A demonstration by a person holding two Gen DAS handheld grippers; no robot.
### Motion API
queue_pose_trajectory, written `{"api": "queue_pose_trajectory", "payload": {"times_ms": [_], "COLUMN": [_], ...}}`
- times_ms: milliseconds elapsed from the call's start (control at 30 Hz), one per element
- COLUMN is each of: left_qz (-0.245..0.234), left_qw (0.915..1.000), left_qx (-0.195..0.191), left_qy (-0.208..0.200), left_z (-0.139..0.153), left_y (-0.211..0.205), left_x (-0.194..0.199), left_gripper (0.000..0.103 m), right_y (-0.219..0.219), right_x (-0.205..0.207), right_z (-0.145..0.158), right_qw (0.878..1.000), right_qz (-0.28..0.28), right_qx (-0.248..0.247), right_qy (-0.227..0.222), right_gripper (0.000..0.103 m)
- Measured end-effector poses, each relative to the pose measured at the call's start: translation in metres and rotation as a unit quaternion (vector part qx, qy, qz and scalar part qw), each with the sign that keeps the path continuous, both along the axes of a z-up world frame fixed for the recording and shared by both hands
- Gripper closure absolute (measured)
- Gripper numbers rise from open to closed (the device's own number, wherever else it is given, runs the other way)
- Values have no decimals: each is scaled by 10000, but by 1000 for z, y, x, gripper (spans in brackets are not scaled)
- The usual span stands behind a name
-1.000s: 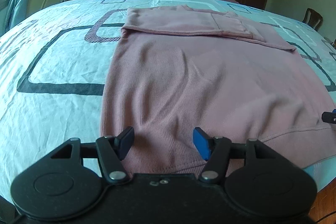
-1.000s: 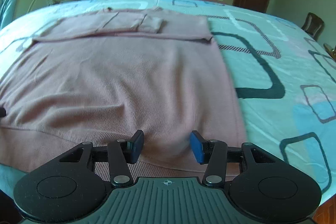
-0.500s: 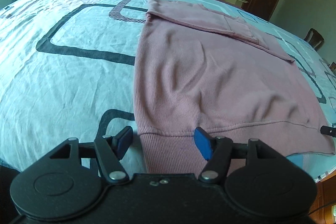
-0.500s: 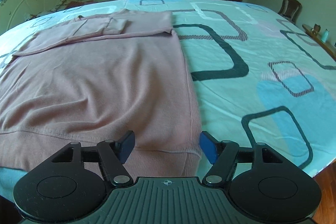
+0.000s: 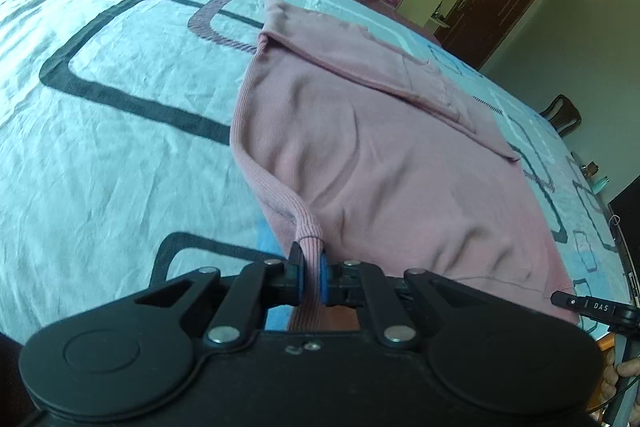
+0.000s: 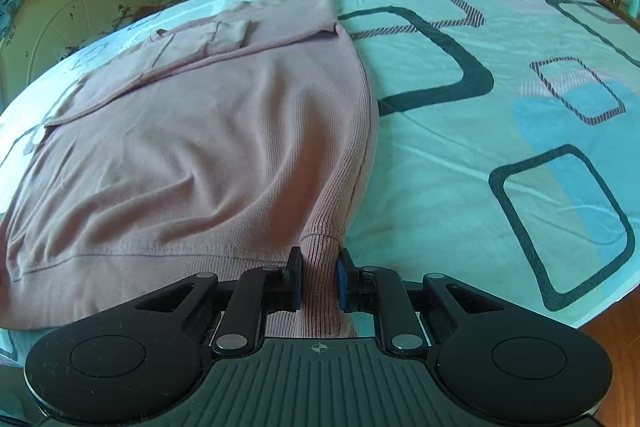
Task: Fold small clothes
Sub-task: 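Lift the hem with both tools, fold it toward the collar, open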
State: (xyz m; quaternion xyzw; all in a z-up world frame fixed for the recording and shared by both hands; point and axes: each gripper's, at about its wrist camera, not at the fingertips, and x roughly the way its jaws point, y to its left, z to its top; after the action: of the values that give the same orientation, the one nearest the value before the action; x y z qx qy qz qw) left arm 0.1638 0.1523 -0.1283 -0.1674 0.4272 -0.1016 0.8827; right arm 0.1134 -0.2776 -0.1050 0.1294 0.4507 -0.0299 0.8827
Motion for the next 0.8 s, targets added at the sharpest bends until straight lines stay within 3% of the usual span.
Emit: {"api": "queue_pose_trajectory", "payload": {"times_ms": [167,367,600,800], "left_qz": [-3,107,542,683], "left_qw": [9988,9954,9889,9889], "left_qx": [-208,-359,-274,-165], "left_qy": [-452,-886,-1358,-1310], "left_z": [28,55,69,67], "left_y": [-3,-4,-12,-25], "left_x": [21,71,153,231], "left_gripper": [97,97,97,97], "right_y": [-6,-11,-29,-45], "right_x": [9,53,145,235], "right_z": [27,60,73,73], "right_qw": [9988,9958,9908,9875], "right_qz": [-66,-76,-354,-552], "right_qx": [279,396,745,1010], "right_qy": [-395,-827,-1069,-1081], "right_gripper": [88,88,88,88]}}
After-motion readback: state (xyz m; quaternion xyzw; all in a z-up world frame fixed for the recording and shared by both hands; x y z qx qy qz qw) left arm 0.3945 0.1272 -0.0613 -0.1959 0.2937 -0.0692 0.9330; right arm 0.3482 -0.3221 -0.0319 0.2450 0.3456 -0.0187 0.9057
